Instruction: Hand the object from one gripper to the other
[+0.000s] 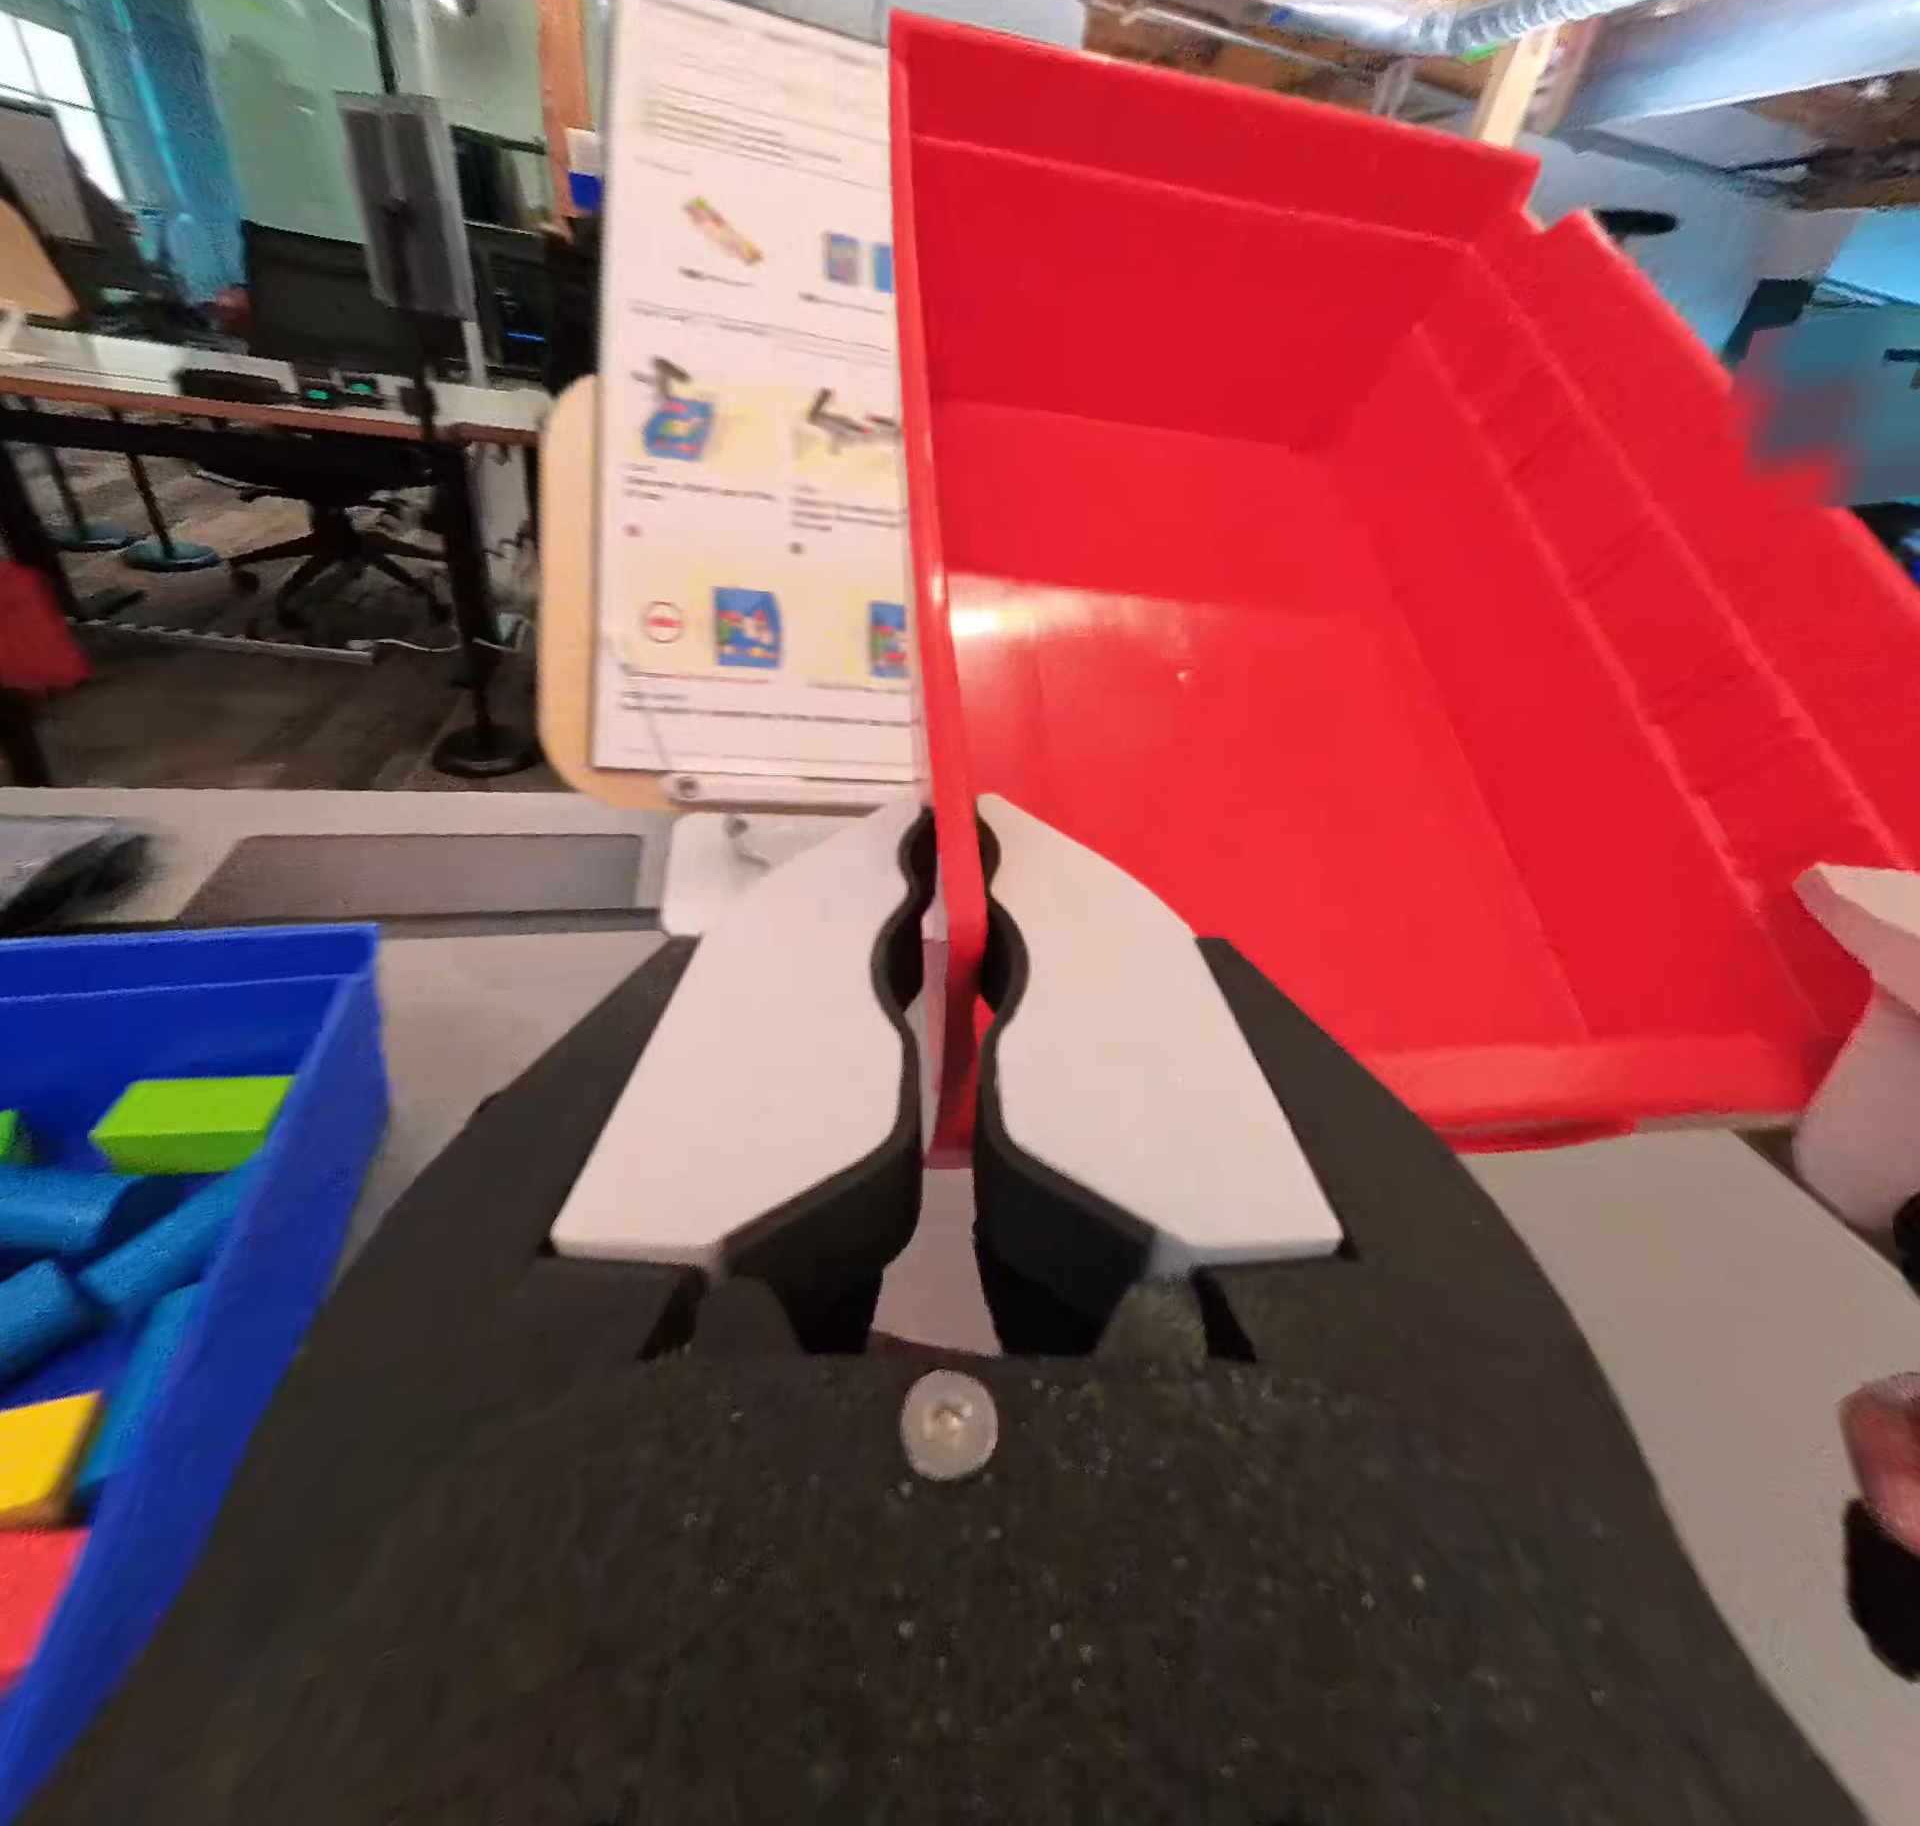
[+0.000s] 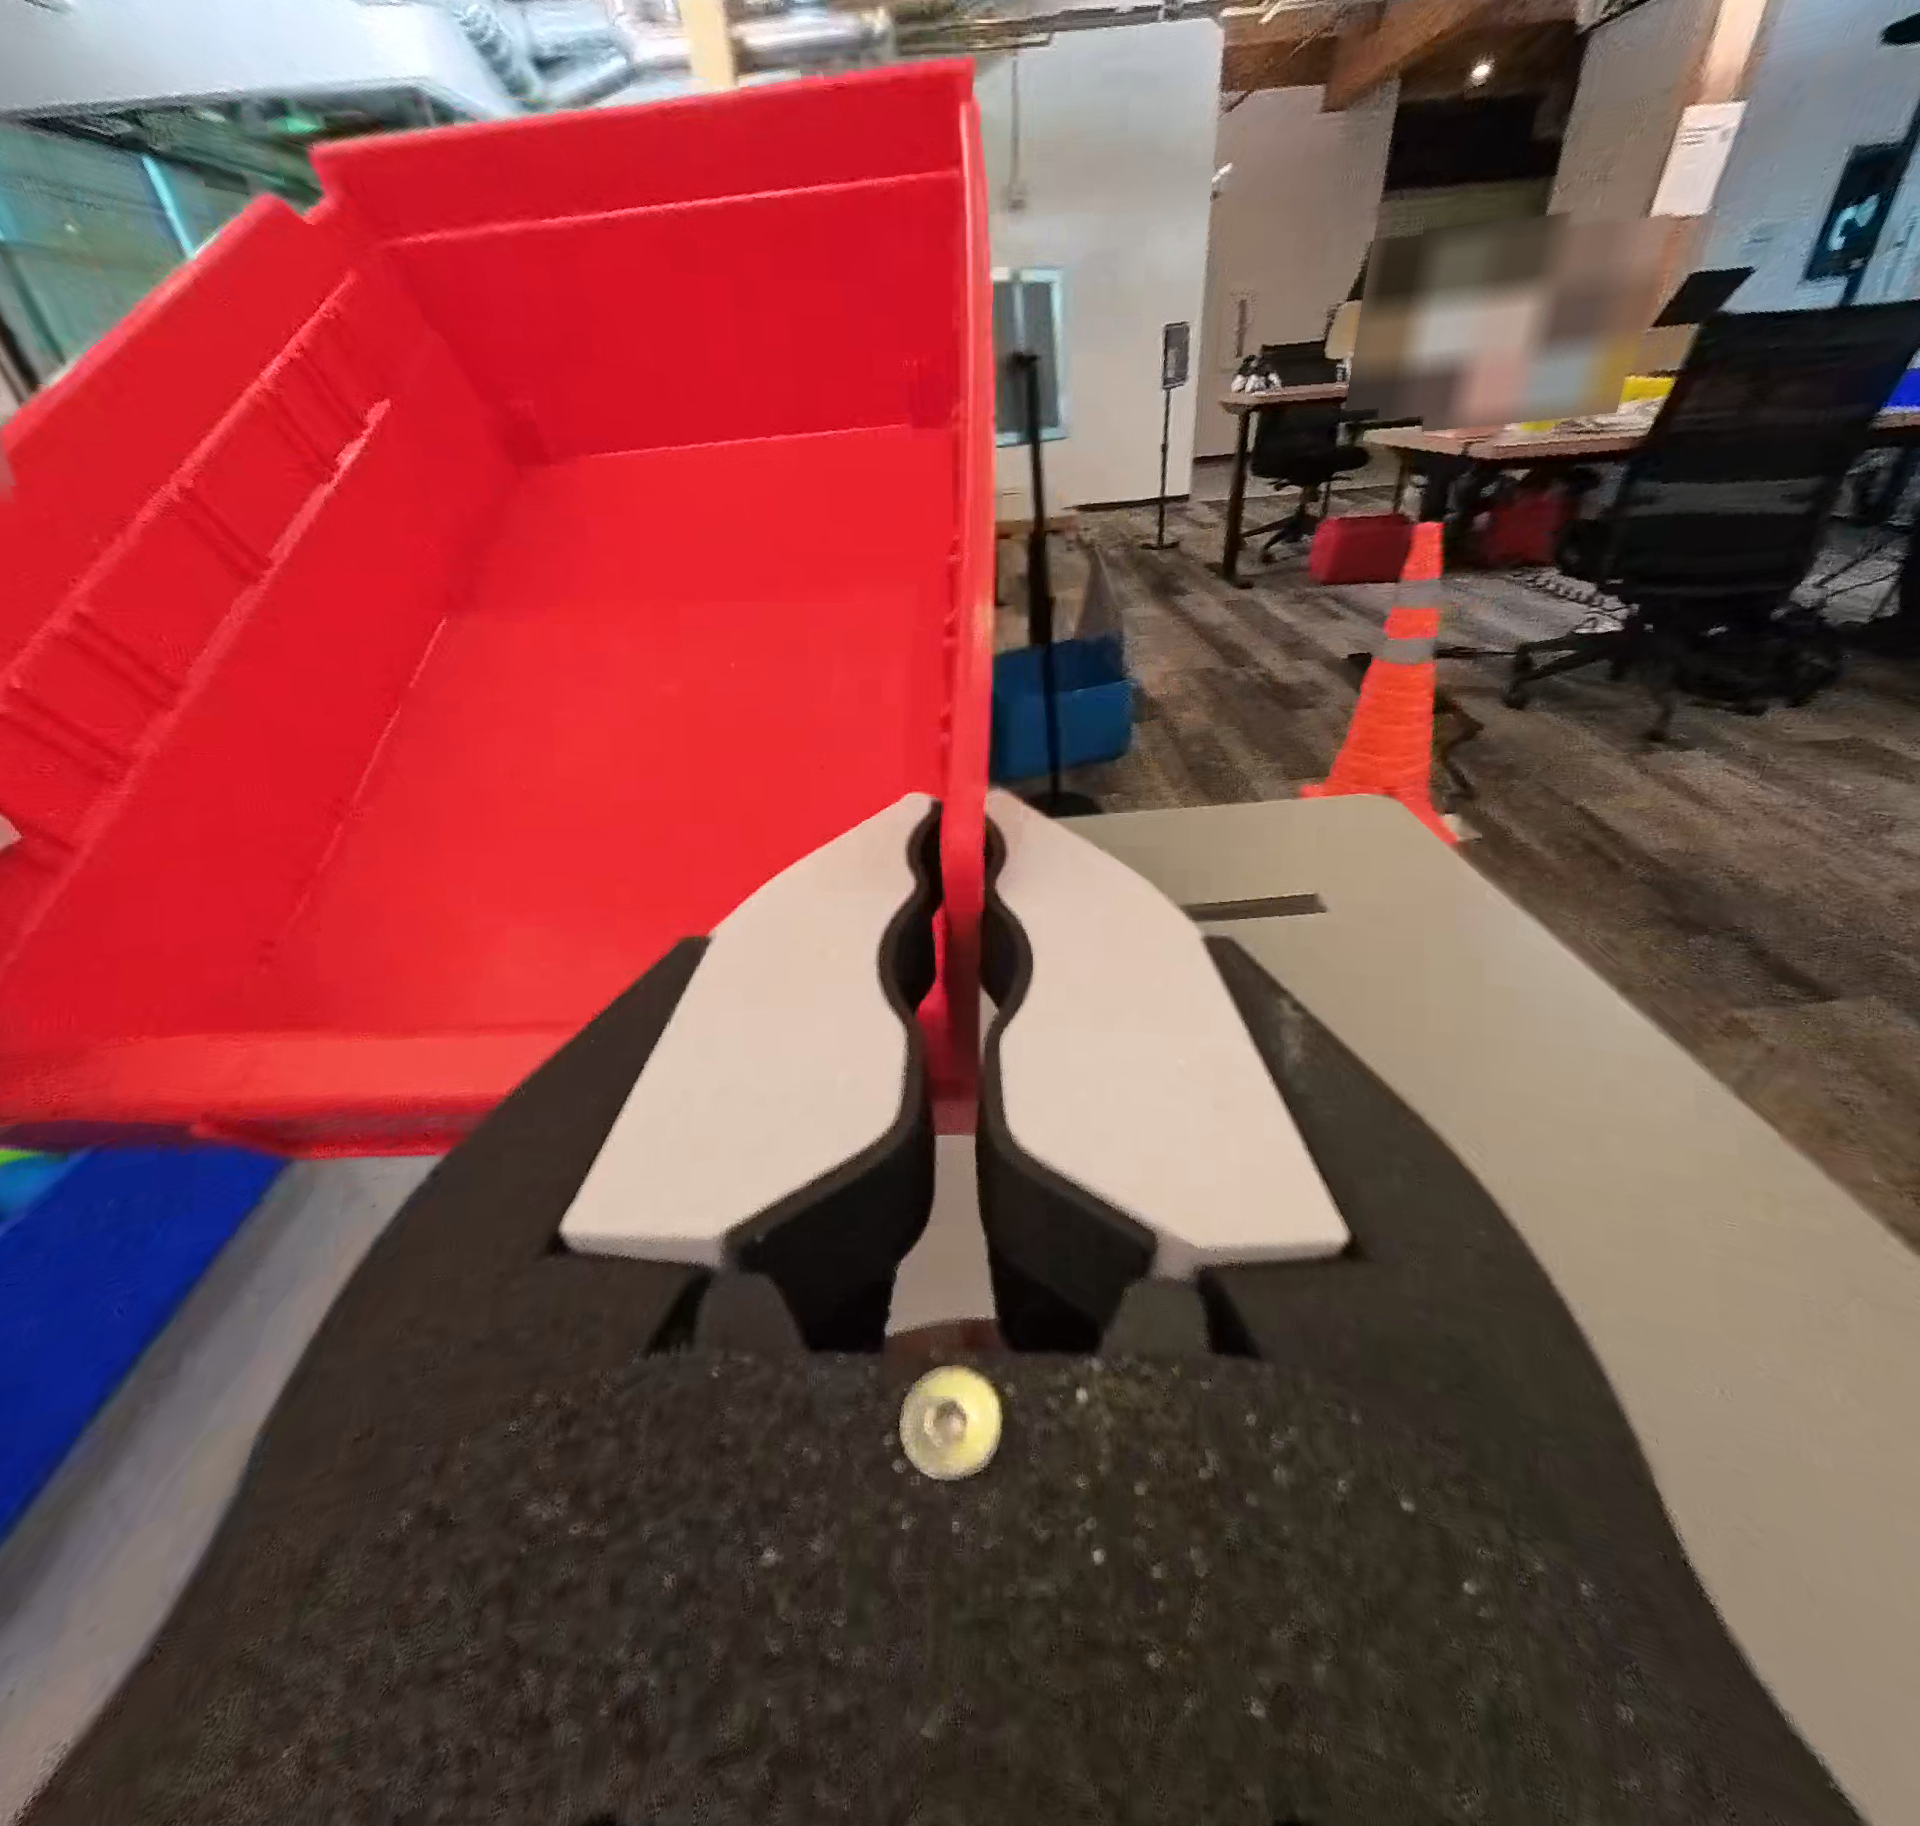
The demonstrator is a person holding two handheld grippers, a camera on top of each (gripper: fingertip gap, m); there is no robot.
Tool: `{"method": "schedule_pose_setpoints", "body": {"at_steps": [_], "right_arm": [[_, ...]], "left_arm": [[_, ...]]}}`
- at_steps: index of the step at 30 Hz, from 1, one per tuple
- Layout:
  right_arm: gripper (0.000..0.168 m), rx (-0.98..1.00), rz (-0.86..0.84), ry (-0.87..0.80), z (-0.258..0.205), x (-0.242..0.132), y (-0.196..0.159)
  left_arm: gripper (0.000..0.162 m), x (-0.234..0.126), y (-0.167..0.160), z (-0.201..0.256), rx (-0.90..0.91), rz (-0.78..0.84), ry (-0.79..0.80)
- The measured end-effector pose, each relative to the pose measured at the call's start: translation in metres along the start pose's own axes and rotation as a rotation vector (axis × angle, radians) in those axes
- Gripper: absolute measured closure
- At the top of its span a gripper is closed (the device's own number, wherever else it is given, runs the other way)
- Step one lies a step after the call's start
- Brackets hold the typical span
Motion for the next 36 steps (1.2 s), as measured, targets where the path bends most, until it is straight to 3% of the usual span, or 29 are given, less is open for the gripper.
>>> {"method": "schedule_pose_setpoints", "body": {"at_steps": [5, 9, 12, 16, 19, 24, 27, 30, 33, 36], "right_arm": [[0.166, -0.054, -0.089, -0.108, 0.136, -0.008, -0.007], [0.166, -0.040, -0.230, -0.164, 0.233, -0.019, -0.063], [0.165, -0.021, -0.342, -0.136, 0.282, -0.022, -0.110], [0.164, -0.004, -0.475, -0.091, 0.308, -0.015, -0.144], [0.165, 0.033, -0.442, -0.050, 0.309, -0.001, -0.151], [0.164, 0.085, -0.454, -0.049, 0.309, 0.013, -0.152], [0.153, 0.118, -0.407, -0.061, 0.310, 0.007, -0.142], [0.141, 0.099, -0.340, -0.117, 0.314, -0.008, -0.119], [0.131, 0.005, -0.234, -0.099, 0.297, -0.023, -0.094], [0.131, -0.177, -0.229, 0.023, 0.255, -0.025, -0.089]], "left_arm": [[0.158, 0.040, -0.054, 0.126, 0.055, -0.126, -0.137], [0.158, 0.060, -0.121, 0.204, 0.124, -0.278, -0.210], [0.157, 0.064, -0.169, 0.237, 0.146, -0.384, -0.221], [0.152, 0.059, -0.209, 0.250, 0.097, -0.452, -0.225], [0.146, 0.057, -0.210, 0.249, 0.093, -0.431, -0.228], [0.134, 0.057, -0.205, 0.246, 0.003, -0.476, -0.399], [0.131, 0.034, -0.179, 0.223, -0.035, -0.412, -0.546], [0.120, -0.002, -0.151, 0.153, -0.001, -0.391, -0.594], [0.116, -0.043, -0.132, 0.043, 0.065, -0.399, -0.478], [0.112, -0.089, -0.140, -0.075, 0.118, -0.465, -0.264]]}}
Point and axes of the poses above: each gripper's, where its closed fingertips meet, x out along the fingers, y out of its top, z = x × y across the jaws, the point moved 4 cm from there along -x, back along the fingers, and after that the axes turned 7 degrees about x, right-handed, at the moved point
